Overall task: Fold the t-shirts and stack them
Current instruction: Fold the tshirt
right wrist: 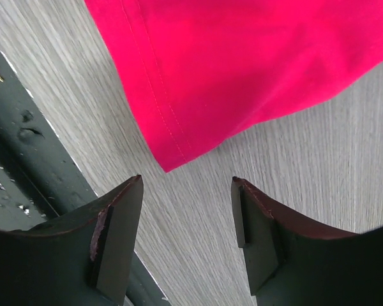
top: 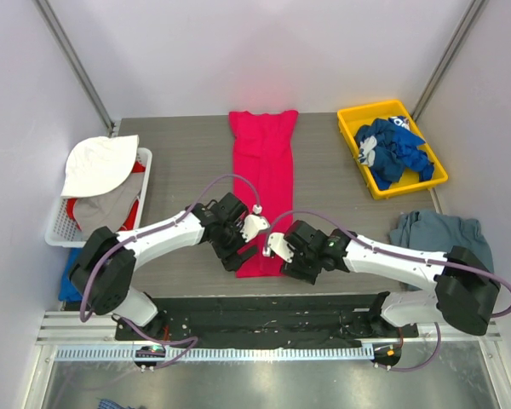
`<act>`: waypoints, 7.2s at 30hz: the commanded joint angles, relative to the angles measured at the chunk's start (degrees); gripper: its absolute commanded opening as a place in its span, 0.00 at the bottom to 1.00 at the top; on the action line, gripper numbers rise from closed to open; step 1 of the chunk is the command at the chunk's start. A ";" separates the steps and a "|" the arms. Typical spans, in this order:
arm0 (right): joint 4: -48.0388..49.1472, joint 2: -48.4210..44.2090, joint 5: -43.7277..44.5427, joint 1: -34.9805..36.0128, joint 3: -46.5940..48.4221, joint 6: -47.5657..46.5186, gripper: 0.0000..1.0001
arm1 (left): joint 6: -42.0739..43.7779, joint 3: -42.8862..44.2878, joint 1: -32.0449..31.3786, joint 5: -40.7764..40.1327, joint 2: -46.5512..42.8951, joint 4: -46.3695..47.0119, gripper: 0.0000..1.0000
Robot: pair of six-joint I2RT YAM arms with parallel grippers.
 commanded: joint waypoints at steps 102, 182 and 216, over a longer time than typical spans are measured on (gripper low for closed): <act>6.22 5.47 14.44 -3.40 13.10 -6.03 0.01 | 0.88 10.20 2.21 -7.55 1.63 9.04 0.00; 12.73 51.35 18.39 -18.09 73.04 -10.34 0.43 | 1.49 38.69 12.50 -18.09 29.76 17.20 1.00; 16.33 45.38 9.78 -18.44 57.32 -4.45 0.56 | 0.88 35.34 19.17 -26.19 27.12 25.13 1.00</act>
